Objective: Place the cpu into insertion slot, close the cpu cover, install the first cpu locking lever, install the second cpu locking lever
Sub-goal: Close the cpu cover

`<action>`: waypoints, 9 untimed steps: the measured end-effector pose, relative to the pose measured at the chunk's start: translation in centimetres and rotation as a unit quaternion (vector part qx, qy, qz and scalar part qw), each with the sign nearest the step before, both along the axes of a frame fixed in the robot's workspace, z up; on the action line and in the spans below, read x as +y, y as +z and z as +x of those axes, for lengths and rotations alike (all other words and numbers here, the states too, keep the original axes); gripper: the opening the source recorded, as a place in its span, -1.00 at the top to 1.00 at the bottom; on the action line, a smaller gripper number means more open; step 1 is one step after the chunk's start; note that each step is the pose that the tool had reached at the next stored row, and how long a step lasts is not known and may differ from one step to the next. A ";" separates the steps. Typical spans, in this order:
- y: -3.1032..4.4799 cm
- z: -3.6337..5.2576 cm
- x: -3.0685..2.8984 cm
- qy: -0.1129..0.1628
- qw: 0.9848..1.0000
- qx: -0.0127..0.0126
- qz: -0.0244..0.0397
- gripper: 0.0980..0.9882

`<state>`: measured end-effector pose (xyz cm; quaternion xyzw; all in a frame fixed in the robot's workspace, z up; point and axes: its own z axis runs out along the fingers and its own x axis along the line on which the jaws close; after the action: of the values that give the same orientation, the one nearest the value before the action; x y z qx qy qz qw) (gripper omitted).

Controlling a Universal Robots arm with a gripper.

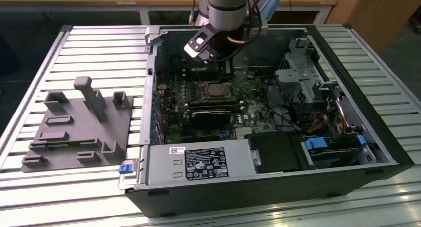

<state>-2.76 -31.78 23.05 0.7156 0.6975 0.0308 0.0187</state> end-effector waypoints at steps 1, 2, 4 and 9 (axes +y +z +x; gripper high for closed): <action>-0.01 -0.22 0.00 0.000 1.000 0.000 0.000 0.98; -0.02 -0.43 0.00 0.000 1.000 0.000 0.000 0.98; -0.04 -0.70 0.01 0.000 1.000 0.000 0.000 0.98; -0.03 -0.70 0.00 0.000 1.000 0.000 0.000 0.98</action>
<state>-3.47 -31.78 23.02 0.7156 0.6976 0.0305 0.0184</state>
